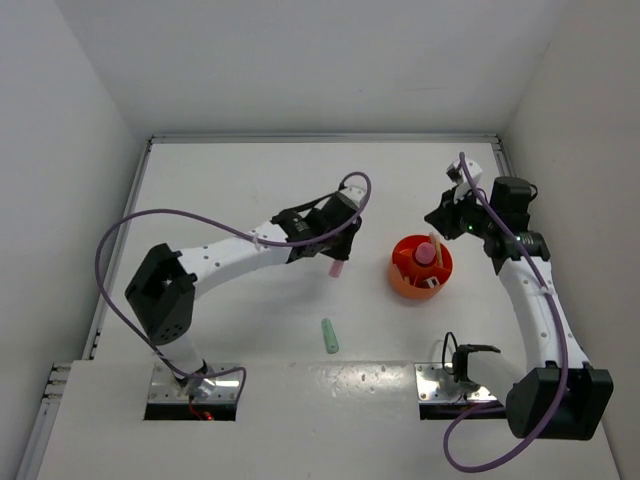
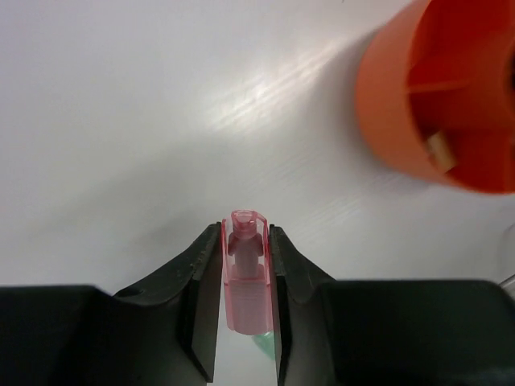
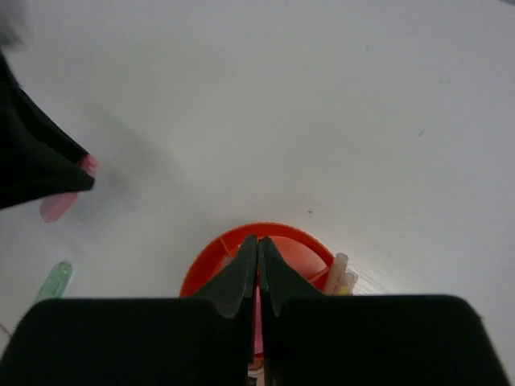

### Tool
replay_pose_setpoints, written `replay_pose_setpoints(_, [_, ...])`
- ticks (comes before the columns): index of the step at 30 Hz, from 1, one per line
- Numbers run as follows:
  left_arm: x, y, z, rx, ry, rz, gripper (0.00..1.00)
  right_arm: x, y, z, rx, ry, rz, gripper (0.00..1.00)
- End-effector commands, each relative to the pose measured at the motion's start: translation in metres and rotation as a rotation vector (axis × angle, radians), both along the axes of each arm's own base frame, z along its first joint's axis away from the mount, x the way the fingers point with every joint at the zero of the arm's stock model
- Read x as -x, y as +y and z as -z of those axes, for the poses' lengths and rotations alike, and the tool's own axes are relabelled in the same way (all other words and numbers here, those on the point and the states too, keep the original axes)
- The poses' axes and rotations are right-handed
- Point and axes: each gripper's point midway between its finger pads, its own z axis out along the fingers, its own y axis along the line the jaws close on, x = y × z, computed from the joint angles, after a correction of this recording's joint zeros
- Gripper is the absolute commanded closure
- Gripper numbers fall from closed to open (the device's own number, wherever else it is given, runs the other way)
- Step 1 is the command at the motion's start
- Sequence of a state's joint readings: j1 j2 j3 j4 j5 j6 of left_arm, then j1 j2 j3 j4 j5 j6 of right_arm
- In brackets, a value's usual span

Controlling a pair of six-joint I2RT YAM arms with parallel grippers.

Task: Sort the stationery into containers
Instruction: Pick up the pen from the center of the board, then place the pen in the storage box.

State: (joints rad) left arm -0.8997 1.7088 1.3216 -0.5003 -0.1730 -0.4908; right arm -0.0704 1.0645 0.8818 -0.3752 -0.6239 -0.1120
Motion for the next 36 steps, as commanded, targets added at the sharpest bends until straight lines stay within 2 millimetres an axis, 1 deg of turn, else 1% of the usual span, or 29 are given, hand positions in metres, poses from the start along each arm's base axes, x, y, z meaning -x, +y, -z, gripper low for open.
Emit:
replay_pose_setpoints(1, [-0.029, -0.019, -0.066, 0.196, -0.137, -0.036, 0.96, -0.015, -0.018, -0.011, 0.05, -0.088, 0.102, 1.0])
replay_pose_setpoints(2, [-0.029, -0.026, -0.075, 0.232, -0.144, -0.018, 0.96, -0.016, -0.022, -0.01, 0.062, -0.087, 0.123, 0.97])
replay_pose_setpoints(3, [-0.034, -0.027, -0.085, 0.265, -0.162, -0.019, 0.98, -0.017, -0.025, -0.009, 0.071, -0.087, 0.139, 0.89])
replay_pose_setpoints(4, [-0.038, -0.035, -0.094, 0.308, -0.188, -0.008, 1.0, -0.019, -0.03, -0.008, 0.088, -0.085, 0.168, 0.72])
replay_pose_setpoints(5, [-0.036, -0.04, -0.105, 0.347, -0.201, 0.012, 1.0, -0.021, -0.034, -0.012, 0.115, -0.099, 0.174, 0.67])
replay_pose_setpoints(6, [-0.041, -0.04, -0.111, 0.364, -0.222, 0.019, 1.0, -0.024, -0.04, -0.012, 0.139, -0.101, 0.196, 0.65])
replay_pose_setpoints(8, [-0.047, -0.046, -0.123, 0.402, -0.268, 0.027, 1.0, -0.025, -0.046, -0.015, 0.177, -0.093, 0.205, 0.65])
replay_pose_setpoints(9, [-0.051, -0.049, -0.134, 0.428, -0.289, 0.043, 1.0, -0.028, -0.051, -0.01, 0.194, -0.077, 0.229, 0.65])
replay_pose_setpoints(11, [-0.056, -0.058, -0.147, 0.473, -0.322, 0.054, 1.0, -0.031, -0.053, -0.017, 0.199, -0.084, 0.239, 0.65])
replay_pose_setpoints(12, [-0.054, -0.064, -0.156, 0.502, -0.326, 0.081, 1.0, -0.032, -0.053, -0.014, 0.191, -0.071, 0.243, 0.65])
replay_pose_setpoints(13, [-0.061, -0.069, -0.159, 0.524, -0.339, 0.087, 1.0, -0.032, -0.053, -0.017, 0.191, -0.074, 0.244, 0.66])
replay_pose_setpoints(14, [-0.06, -0.071, -0.165, 0.536, -0.341, 0.098, 1.0, -0.029, -0.049, -0.015, 0.173, -0.054, 0.232, 0.66])
replay_pose_setpoints(15, [-0.064, -0.075, -0.172, 0.56, -0.348, 0.114, 1.0, -0.031, -0.048, -0.021, 0.177, -0.058, 0.219, 0.66])
replay_pose_setpoints(16, [-0.065, -0.079, -0.172, 0.575, -0.352, 0.128, 1.0, -0.026, -0.048, -0.016, 0.178, -0.028, 0.216, 0.69])
replay_pose_setpoints(17, [-0.064, -0.082, -0.181, 0.598, -0.366, 0.142, 1.0, -0.026, -0.046, -0.019, 0.172, -0.031, 0.206, 0.69])
replay_pose_setpoints(19, [-0.058, -0.096, -0.185, 0.636, -0.364, 0.181, 1.0, -0.022, -0.044, -0.018, 0.175, -0.032, 0.191, 0.69])
replay_pose_setpoints(20, [-0.061, -0.099, -0.188, 0.65, -0.378, 0.183, 1.0, -0.023, -0.044, -0.016, 0.175, -0.036, 0.191, 0.69])
replay_pose_setpoints(21, [-0.059, -0.11, -0.177, 0.643, -0.357, 0.203, 1.0, -0.019, -0.044, -0.012, 0.167, -0.027, 0.196, 0.69])
replay_pose_setpoints(22, [-0.056, -0.121, -0.18, 0.655, -0.339, 0.221, 1.0, -0.019, -0.044, -0.012, 0.167, -0.027, 0.196, 0.69])
replay_pose_setpoints(23, [-0.057, -0.122, -0.165, 0.614, -0.296, 0.216, 1.0, -0.016, -0.043, -0.01, 0.16, -0.02, 0.2, 0.69])
replay_pose_setpoints(24, [-0.054, -0.131, -0.152, 0.606, -0.253, 0.228, 1.0, -0.013, -0.043, -0.007, 0.16, -0.024, 0.2, 0.69])
replay_pose_setpoints(25, [-0.053, -0.131, -0.145, 0.601, -0.237, 0.221, 1.0, -0.01, -0.043, -0.004, 0.16, -0.021, 0.2, 0.69])
replay_pose_setpoints(27, [-0.038, -0.137, -0.139, 0.611, -0.22, 0.224, 1.0, -0.006, -0.044, -0.002, 0.165, -0.036, 0.209, 0.71])
replay_pose_setpoints(28, [-0.032, -0.132, -0.133, 0.596, -0.226, 0.206, 1.0, -0.005, -0.044, 0.002, 0.165, -0.027, 0.208, 0.71])
replay_pose_setpoints(30, [-0.017, -0.139, -0.126, 0.591, -0.227, 0.199, 1.0, -0.004, -0.045, 0.004, 0.17, -0.04, 0.218, 0.71])
replay_pose_setpoints(31, [-0.015, -0.137, -0.129, 0.585, -0.244, 0.18, 1.0, -0.003, -0.047, 0.001, 0.167, -0.048, 0.233, 0.71])
replay_pose_setpoints(32, [-0.002, -0.143, -0.122, 0.58, -0.227, 0.188, 1.0, -0.001, -0.047, 0.002, 0.167, -0.048, 0.233, 0.71])
replay_pose_setpoints(35, [0.012, -0.144, -0.118, 0.548, -0.202, 0.169, 1.0, -0.001, -0.052, 0.002, 0.171, -0.05, 0.273, 0.74])
replay_pose_setpoints(36, [0.023, -0.143, -0.107, 0.503, -0.175, 0.174, 1.0, -0.001, -0.054, 0.0, 0.176, -0.058, 0.284, 0.75])
